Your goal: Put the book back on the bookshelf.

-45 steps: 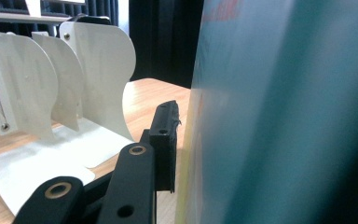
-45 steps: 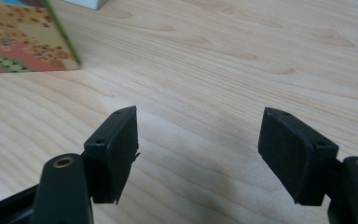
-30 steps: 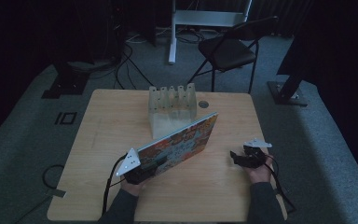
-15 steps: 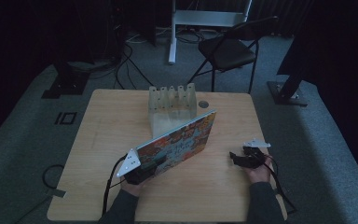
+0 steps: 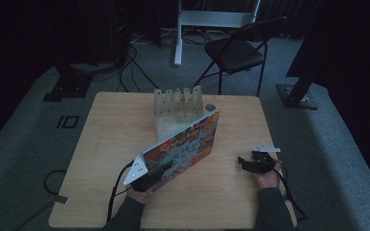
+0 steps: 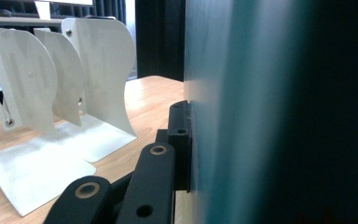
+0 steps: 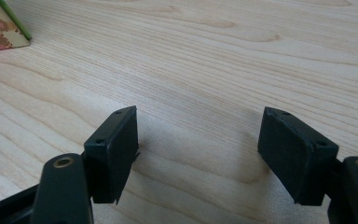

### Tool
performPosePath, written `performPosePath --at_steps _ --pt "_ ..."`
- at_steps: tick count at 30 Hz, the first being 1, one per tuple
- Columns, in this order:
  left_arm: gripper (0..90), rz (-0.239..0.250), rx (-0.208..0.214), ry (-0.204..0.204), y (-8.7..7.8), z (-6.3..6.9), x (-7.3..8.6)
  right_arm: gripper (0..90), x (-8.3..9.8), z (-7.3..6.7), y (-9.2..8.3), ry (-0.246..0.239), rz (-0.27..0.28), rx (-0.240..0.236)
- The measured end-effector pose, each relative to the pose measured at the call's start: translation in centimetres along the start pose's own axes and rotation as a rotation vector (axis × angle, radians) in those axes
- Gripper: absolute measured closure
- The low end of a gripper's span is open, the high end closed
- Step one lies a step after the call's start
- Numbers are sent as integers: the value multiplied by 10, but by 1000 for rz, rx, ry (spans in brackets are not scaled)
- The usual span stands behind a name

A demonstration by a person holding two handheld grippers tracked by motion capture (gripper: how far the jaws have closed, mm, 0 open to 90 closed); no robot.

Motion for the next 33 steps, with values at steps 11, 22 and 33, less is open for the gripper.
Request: performPosePath --at_steps 11,22,33 --pt "778 12 3 -12 3 2 5 264 0 -1 0 -6 -3 -4" --pt "801 6 -9 4 5 8 6 253 0 -1 1 -10 -3 -8" --pt "811 -5 -40 -47 6 6 0 252 0 -1 1 -11 -3 -9"
Point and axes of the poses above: each handheld gripper's, and its own axes: y roughly forward along the jaws, x roughly out of its underside, z roughly to its right, the point moved 6 cm from there along y, roughly forward along the jaws, and after that the axes turned 9 degrees about -y, right-handed, at the moved point
